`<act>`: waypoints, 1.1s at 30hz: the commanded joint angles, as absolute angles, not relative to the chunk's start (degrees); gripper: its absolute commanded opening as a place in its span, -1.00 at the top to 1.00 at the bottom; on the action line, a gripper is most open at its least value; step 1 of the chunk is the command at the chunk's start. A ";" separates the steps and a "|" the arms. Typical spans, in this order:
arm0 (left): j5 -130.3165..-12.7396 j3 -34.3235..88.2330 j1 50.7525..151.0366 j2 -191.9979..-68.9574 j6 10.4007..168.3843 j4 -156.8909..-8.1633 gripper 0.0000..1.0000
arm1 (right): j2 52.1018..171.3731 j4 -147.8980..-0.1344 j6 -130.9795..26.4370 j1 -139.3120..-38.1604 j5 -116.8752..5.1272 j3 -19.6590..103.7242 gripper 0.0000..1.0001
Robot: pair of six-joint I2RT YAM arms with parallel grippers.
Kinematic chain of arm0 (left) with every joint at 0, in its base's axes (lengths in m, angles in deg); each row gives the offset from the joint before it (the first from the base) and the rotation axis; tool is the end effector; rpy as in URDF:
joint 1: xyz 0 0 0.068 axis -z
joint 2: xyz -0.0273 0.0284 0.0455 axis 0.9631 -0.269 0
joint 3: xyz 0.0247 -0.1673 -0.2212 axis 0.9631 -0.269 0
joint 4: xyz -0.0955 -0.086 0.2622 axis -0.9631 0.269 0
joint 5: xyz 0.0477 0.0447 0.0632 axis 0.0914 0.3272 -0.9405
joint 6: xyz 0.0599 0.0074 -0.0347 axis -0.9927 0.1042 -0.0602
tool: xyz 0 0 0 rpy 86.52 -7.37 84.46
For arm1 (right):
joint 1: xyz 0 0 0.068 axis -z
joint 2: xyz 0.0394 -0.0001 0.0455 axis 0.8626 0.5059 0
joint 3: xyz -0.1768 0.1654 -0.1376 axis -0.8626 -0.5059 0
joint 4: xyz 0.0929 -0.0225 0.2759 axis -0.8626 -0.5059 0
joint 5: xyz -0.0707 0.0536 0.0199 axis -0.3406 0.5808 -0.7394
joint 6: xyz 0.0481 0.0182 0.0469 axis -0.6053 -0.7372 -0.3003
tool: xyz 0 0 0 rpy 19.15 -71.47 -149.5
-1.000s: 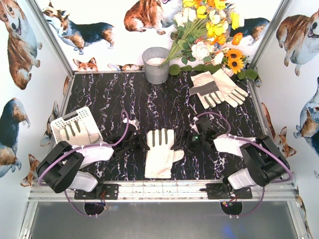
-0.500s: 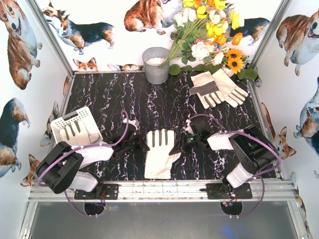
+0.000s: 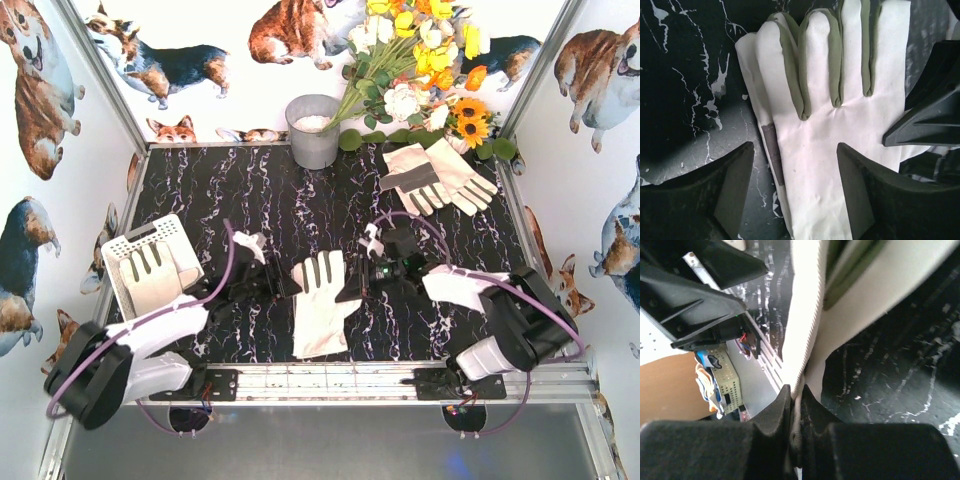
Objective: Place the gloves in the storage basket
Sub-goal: Pick up the glove from the center of the board.
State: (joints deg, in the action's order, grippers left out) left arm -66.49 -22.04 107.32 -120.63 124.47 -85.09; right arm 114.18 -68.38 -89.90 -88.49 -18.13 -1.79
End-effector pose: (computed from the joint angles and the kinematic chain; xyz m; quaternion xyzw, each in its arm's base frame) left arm 0.2077 -0.1499 0.1374 -0.0559 0.8914 -0.3600 0.2697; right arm 0.2315 0.1737 0.1184 -0.0250 0.8688 0.4909 0.0591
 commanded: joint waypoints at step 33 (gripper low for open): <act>-40.48 -29.71 103.05 -112.73 147.56 -140.95 -0.76 | 94.36 -75.48 -80.30 -88.61 -7.05 16.82 1.00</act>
State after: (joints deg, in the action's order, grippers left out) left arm -40.44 -31.56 102.93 -114.77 146.87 -138.01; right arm 93.99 -69.91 -85.53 -88.49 -2.04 12.92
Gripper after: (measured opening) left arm 0.952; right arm 0.078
